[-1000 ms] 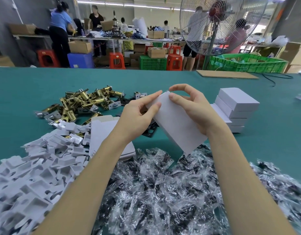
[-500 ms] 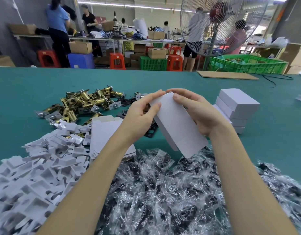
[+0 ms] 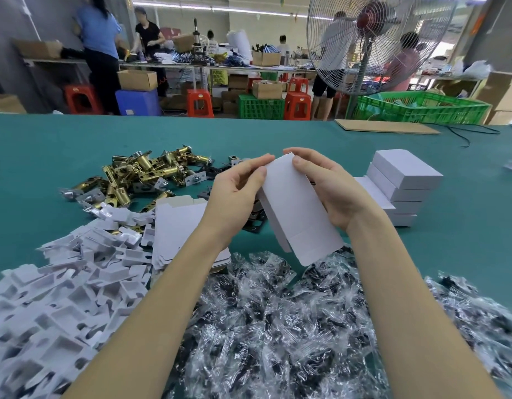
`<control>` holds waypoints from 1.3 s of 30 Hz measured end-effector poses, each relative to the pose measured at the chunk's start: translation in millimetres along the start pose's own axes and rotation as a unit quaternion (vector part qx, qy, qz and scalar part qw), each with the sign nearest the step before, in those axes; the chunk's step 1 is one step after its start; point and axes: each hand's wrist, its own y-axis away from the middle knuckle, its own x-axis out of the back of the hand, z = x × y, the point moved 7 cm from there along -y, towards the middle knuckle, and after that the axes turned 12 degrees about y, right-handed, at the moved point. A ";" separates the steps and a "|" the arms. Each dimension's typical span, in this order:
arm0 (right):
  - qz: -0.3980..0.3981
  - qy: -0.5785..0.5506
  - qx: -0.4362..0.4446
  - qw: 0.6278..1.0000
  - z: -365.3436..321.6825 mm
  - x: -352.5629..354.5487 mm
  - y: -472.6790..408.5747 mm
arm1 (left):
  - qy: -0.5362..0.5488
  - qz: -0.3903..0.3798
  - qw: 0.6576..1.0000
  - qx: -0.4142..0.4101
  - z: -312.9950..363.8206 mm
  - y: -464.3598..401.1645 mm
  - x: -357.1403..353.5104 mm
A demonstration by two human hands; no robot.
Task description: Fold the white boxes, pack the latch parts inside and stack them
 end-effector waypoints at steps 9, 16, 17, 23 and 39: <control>-0.002 -0.004 0.011 1.000 -1.0 -3.2 0.2 | -0.008 0.013 1.000 0.003 -0.8 -1.6 6.4; -0.125 -0.022 0.020 0.992 7.5 -6.6 1.8 | 0.025 0.081 0.989 0.122 -32.0 -2.3 23.2; -0.144 0.023 0.046 0.988 10.0 -7.7 2.8 | 0.017 0.090 0.986 0.142 -36.7 -1.6 25.9; -0.177 0.189 0.082 0.962 20.8 -22.6 0.6 | -0.122 0.072 0.977 0.160 -40.8 -0.5 32.3; -0.050 0.281 -0.035 0.958 84.7 -20.3 -20.9 | -0.379 0.041 0.924 0.042 -20.9 -13.0 52.1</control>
